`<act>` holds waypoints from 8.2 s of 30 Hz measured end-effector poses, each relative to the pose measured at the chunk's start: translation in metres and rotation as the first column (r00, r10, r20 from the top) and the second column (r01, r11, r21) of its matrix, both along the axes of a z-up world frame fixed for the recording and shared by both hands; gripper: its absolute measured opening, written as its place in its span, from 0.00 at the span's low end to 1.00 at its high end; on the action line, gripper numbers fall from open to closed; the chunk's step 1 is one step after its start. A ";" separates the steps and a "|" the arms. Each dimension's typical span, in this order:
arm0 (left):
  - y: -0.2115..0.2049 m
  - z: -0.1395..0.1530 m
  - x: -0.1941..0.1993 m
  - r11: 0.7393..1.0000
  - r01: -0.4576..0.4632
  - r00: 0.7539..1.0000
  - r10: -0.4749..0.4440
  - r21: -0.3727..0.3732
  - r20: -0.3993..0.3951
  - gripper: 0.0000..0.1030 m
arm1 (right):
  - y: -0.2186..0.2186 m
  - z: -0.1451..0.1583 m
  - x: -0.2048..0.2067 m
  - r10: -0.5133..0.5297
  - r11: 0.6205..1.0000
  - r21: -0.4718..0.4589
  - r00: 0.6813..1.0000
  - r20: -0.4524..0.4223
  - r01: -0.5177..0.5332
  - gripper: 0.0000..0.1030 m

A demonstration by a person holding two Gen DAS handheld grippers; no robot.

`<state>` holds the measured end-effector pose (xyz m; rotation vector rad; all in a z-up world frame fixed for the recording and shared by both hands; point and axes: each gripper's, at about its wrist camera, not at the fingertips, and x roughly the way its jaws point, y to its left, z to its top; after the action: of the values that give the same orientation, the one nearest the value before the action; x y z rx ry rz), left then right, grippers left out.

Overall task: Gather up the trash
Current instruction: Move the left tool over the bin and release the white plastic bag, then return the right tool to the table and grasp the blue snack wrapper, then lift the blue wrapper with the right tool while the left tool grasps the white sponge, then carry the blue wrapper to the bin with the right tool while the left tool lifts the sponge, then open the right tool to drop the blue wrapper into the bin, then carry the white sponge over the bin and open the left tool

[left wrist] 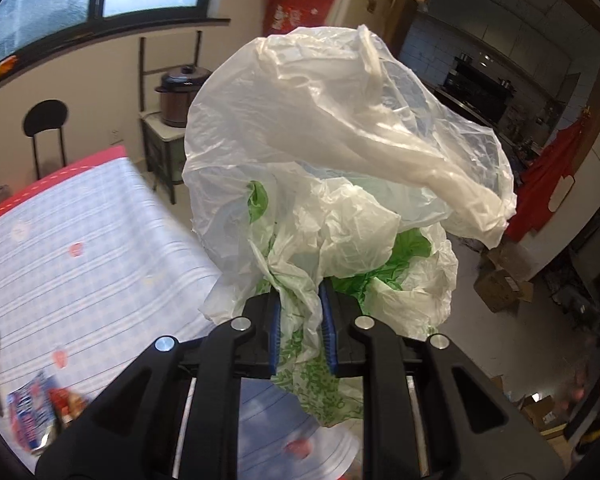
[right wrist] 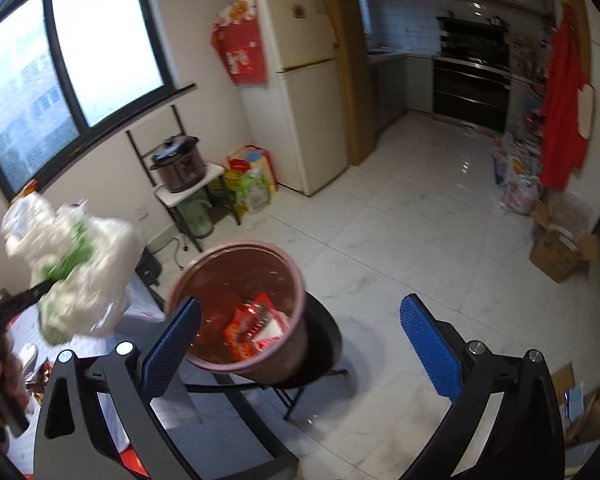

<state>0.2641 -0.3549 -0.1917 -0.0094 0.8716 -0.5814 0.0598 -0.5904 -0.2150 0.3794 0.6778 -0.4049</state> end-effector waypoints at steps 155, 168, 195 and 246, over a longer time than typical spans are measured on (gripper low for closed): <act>0.524 -0.092 -0.013 0.706 -0.695 0.695 0.610 -0.137 -0.381 0.60 | 0.421 -0.016 0.150 0.652 0.755 0.141 0.755 -0.067 -0.640 0.22; 0.514 -0.083 -0.015 0.714 -0.673 0.724 0.582 -0.193 -0.369 0.24 | 0.419 -0.003 0.146 0.640 0.767 0.113 0.765 -0.069 -0.632 0.22; 0.479 0.080 -0.151 0.757 -0.596 0.783 0.622 -0.267 0.017 0.20 | 0.367 0.013 0.120 0.615 0.772 0.143 0.785 0.077 -0.619 0.22; 0.146 0.063 -0.053 0.967 -0.157 0.986 0.163 -0.203 0.018 0.20 | 0.050 -0.025 0.059 0.143 0.989 0.055 0.988 -0.053 -0.140 0.95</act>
<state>0.2111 -0.2090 -0.1289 -0.2506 0.7679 -0.5141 0.1185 -0.5405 -0.2402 0.3667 0.7668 -0.2649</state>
